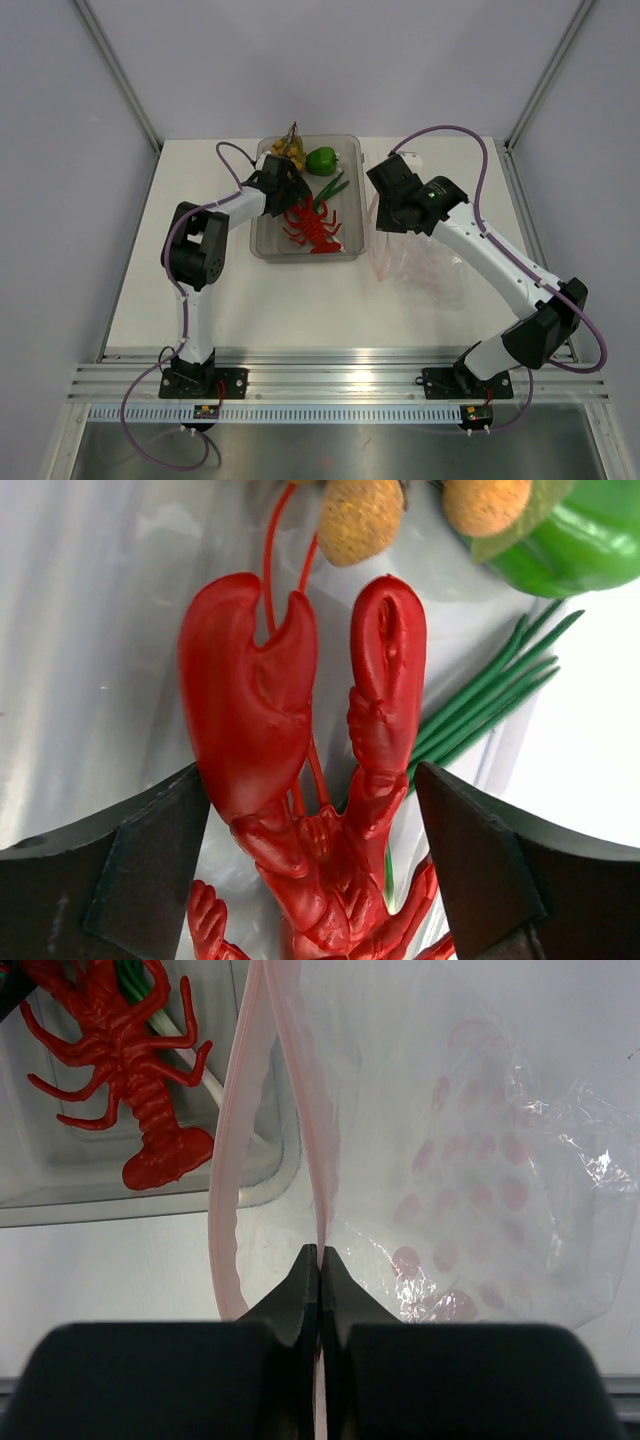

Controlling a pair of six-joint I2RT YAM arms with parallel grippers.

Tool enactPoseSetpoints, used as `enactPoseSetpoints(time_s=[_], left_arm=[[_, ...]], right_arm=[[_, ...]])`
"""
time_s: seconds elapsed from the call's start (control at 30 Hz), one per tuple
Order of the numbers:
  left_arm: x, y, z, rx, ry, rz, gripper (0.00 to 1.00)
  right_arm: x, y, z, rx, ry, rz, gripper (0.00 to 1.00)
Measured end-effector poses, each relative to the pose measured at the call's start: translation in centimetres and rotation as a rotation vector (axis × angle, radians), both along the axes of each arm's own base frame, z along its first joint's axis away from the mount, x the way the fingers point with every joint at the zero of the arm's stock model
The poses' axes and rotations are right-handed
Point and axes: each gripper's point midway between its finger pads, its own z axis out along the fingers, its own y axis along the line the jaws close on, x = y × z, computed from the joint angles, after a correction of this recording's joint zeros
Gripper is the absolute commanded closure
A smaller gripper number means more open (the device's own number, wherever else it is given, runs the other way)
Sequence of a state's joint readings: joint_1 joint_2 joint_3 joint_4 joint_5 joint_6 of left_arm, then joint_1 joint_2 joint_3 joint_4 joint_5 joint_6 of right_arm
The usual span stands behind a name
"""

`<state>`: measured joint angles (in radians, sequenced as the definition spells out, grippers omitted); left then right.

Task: Place the food in the zip-top bag and seal the zipper
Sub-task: Pick up the fake lobster from the bin.

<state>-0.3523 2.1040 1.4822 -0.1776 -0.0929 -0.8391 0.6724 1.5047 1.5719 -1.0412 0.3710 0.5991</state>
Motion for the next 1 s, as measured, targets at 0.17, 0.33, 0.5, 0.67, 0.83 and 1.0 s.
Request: enactPoseSetpoints(time_s=[0.17,0.33,0.5,0.67,0.83,1.0], left_arm=[[0.2,-0.9,0.0,-0.037,-0.011,-0.03,0.22],[0.2,-1.1,-0.3,-0.062,-0.021,-0.046,0.35],[-0.1,-1.3,-0.7,-0.071,-0.018,-0.057,0.46],[-0.4,-1.3,-1.2,-0.074,-0.018,-0.059,0.67],[-0.2,-1.5,-0.1,-0.09,-0.046,-0.064,0.91],[-0.9,-1.3,3.2,-0.091,-0.081,-0.084,1.0]], right_arm=[[0.0,0.1,-0.2,0.001,0.007,0.002,1.0],[-0.1,0.3,-0.6,0.002,0.022,0.009,1.0],[0.0,0.5,-1.0,0.0,0.034,0.013,1.0],[0.0,0.6,-1.3,-0.005,0.041,0.013,1.0],[0.0,0.6,-1.3,-0.004,0.042,0.011,1.0],[0.0,0.6,-1.3,0.0,0.042,0.008,1.0]])
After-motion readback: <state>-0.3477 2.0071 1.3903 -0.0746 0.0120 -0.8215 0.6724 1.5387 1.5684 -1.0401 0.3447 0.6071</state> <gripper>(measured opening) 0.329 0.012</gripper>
